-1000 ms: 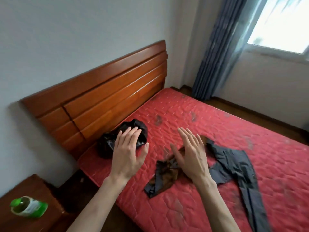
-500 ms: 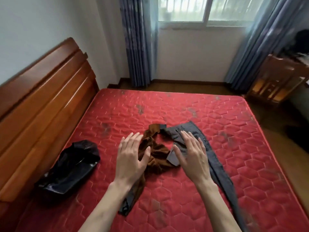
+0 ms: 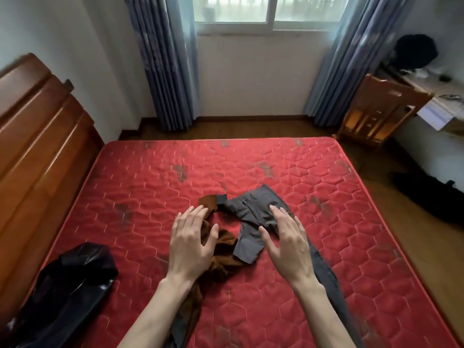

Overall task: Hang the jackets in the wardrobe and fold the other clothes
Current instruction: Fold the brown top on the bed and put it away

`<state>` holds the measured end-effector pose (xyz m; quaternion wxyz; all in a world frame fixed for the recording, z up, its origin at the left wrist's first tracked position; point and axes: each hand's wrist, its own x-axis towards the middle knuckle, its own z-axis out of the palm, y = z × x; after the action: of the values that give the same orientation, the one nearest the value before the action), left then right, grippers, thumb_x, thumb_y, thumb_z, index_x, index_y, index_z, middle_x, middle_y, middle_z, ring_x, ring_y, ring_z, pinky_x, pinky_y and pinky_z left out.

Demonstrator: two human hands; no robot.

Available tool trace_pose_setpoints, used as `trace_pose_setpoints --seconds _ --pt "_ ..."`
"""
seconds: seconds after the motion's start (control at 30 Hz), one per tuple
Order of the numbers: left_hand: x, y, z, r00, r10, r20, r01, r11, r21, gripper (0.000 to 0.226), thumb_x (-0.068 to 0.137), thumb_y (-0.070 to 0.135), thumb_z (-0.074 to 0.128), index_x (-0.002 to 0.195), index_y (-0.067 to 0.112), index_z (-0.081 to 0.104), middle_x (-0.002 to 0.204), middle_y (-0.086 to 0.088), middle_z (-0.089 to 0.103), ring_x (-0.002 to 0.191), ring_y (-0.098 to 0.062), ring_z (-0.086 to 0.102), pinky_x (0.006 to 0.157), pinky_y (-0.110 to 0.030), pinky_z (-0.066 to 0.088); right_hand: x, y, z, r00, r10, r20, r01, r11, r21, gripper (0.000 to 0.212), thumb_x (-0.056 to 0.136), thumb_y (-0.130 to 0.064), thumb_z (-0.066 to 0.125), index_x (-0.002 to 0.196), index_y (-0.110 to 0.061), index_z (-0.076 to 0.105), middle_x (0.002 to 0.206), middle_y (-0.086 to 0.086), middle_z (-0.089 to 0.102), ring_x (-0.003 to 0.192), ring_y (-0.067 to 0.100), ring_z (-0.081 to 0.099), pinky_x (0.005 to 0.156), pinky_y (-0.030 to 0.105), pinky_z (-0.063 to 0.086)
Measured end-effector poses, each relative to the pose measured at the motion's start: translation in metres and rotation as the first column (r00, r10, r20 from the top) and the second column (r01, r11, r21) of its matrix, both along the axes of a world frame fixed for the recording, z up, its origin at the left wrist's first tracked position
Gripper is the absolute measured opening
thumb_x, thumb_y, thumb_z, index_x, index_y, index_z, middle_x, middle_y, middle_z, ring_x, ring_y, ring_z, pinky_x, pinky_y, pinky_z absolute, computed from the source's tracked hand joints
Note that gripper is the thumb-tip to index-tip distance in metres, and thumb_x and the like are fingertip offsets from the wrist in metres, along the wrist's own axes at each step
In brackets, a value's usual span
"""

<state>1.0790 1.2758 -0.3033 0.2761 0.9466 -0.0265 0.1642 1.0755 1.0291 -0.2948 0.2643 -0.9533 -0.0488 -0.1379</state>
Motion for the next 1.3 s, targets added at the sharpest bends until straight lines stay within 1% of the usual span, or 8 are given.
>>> trace_pose_setpoints --seconds 0.17,0.4,0.57,0.7,0.93,1.07,1.2,1.3 --pt "0.013 0.0 -0.037 0.995 0.041 -0.092 -0.042 0.999 -0.005 0.055 0.1 0.048 0.051 0.141 0.013 0.06 0.146 -0.005 0.06 0.146 -0.021 0.045 0.126 -0.047 0.026 0.025 0.001 -0.034 0.998 0.052 -0.044 -0.051 0.999 0.012 0.059 0.104 -0.044 0.056 0.155 -0.019 0.044 0.155 -0.006 0.051 0.151 0.009 0.035 0.128 0.029 0.014" --pt "-0.012 0.025 -0.097 0.95 0.201 -0.239 -0.192 0.98 0.062 0.058 0.099 0.049 0.049 0.142 0.012 0.06 0.146 -0.008 0.061 0.144 -0.025 0.047 0.125 -0.049 0.029 0.057 0.026 -0.103 0.963 0.219 -0.157 -0.215 0.976 0.043 0.059 0.101 -0.036 0.065 0.153 -0.015 0.046 0.153 -0.001 0.054 0.149 0.017 0.041 0.125 0.044 0.027" --pt "-0.024 0.046 -0.145 0.916 0.254 -0.31 -0.245 0.967 0.069 0.057 0.098 0.048 0.048 0.139 0.011 0.062 0.143 -0.008 0.063 0.141 -0.026 0.05 0.122 -0.05 0.033 0.067 0.058 -0.151 0.93 0.314 -0.192 -0.31 0.949 0.054 0.059 0.099 -0.033 0.066 0.152 -0.016 0.047 0.151 0.001 0.055 0.148 0.019 0.043 0.124 0.044 0.028" --pt "-0.028 0.063 -0.208 0.882 0.272 -0.385 -0.264 0.962 0.074 0.056 0.097 0.048 0.048 0.137 0.011 0.063 0.138 -0.007 0.065 0.135 -0.027 0.054 0.115 -0.053 0.042 0.068 0.085 -0.209 0.904 0.355 -0.237 -0.351 0.934 0.063 0.059 0.1 -0.034 0.065 0.153 -0.018 0.045 0.154 -0.001 0.053 0.149 0.017 0.041 0.126 0.041 0.025" --pt "-0.024 0.083 -0.32 0.831 0.289 -0.475 -0.289 0.954 0.074 0.047 0.1 0.038 0.057 0.139 0.013 0.06 0.137 -0.005 0.065 0.133 -0.022 0.055 0.117 -0.043 0.042 0.055 0.126 -0.32 0.842 0.407 -0.354 -0.409 0.91 0.074 0.063 0.098 -0.032 0.066 0.155 -0.022 0.042 0.156 -0.005 0.05 0.151 0.014 0.037 0.127 0.039 0.023" --pt "-0.015 0.09 -0.384 0.741 0.334 -0.583 -0.383 0.923 0.042 0.059 0.1 0.036 0.061 0.152 0.012 0.046 0.146 -0.006 0.058 0.139 -0.023 0.048 0.116 -0.042 0.04 0.052 0.143 -0.377 0.808 0.448 -0.383 -0.459 0.886 0.067 0.065 0.096 -0.029 0.07 0.155 -0.022 0.043 0.156 -0.006 0.05 0.15 0.014 0.038 0.126 0.037 0.025" --pt "-0.006 0.092 -0.438 0.668 0.338 -0.663 -0.378 0.921 0.089 0.069 0.1 0.038 0.061 0.157 0.013 0.033 0.15 -0.008 0.052 0.138 -0.028 0.047 0.112 -0.044 0.042 0.048 0.155 -0.423 0.782 0.482 -0.396 -0.502 0.863 0.06 0.064 0.096 -0.027 0.07 0.154 -0.021 0.044 0.156 -0.006 0.05 0.15 0.012 0.039 0.125 0.038 0.027" --pt "0.007 0.096 -0.465 0.652 0.352 -0.672 -0.402 0.911 0.088 0.057 0.1 0.033 0.064 0.149 0.015 0.043 0.14 -0.005 0.059 0.129 -0.028 0.049 0.107 -0.043 0.042 0.048 0.161 -0.444 0.771 0.493 -0.403 -0.514 0.855 0.064 0.063 0.095 -0.024 0.07 0.153 -0.021 0.046 0.155 -0.005 0.051 0.149 0.013 0.04 0.124 0.04 0.031"
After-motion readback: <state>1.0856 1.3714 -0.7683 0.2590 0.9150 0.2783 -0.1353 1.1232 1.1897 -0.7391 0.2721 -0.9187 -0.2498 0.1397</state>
